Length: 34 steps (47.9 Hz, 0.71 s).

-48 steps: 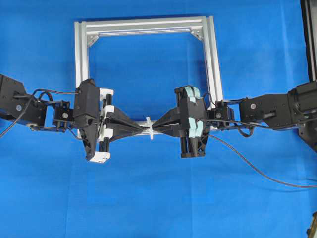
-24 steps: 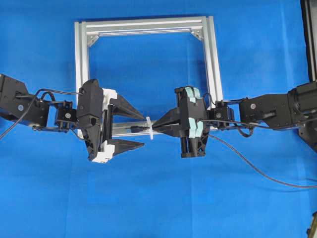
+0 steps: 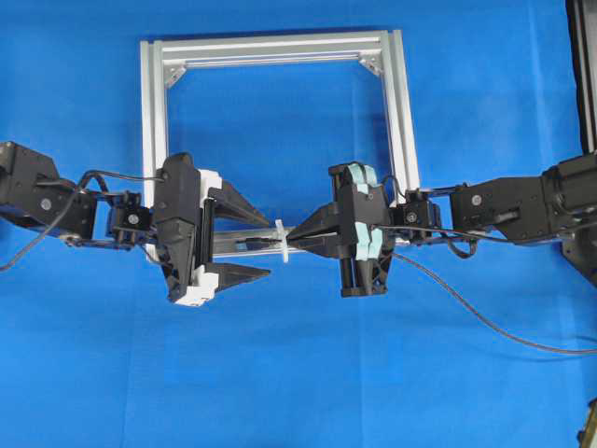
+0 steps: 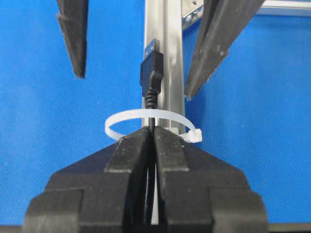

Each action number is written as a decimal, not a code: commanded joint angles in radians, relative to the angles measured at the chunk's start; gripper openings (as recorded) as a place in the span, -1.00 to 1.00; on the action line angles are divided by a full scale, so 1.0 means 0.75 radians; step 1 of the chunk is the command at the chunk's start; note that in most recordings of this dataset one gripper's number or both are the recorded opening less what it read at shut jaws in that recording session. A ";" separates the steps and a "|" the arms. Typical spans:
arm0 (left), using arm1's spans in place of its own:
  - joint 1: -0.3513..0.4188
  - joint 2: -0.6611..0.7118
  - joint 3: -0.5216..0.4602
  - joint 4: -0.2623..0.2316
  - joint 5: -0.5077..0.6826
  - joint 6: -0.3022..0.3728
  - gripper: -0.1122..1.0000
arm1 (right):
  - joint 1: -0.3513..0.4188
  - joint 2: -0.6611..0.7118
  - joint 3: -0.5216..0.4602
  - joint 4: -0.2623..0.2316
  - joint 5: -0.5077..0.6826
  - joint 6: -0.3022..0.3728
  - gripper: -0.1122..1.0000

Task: Insert the wire through the string loop located in the center.
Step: 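Open the left gripper around the plug and close it on the plug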

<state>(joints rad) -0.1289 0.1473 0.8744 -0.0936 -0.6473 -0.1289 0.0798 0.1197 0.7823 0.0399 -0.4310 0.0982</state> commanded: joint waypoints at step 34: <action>0.022 0.014 -0.016 0.004 -0.006 0.000 0.82 | -0.002 -0.018 -0.016 -0.002 -0.006 0.000 -0.84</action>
<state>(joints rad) -0.1120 0.1718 0.8744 -0.0920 -0.6473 -0.1289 0.0813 0.1197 0.7823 0.0399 -0.4295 0.0997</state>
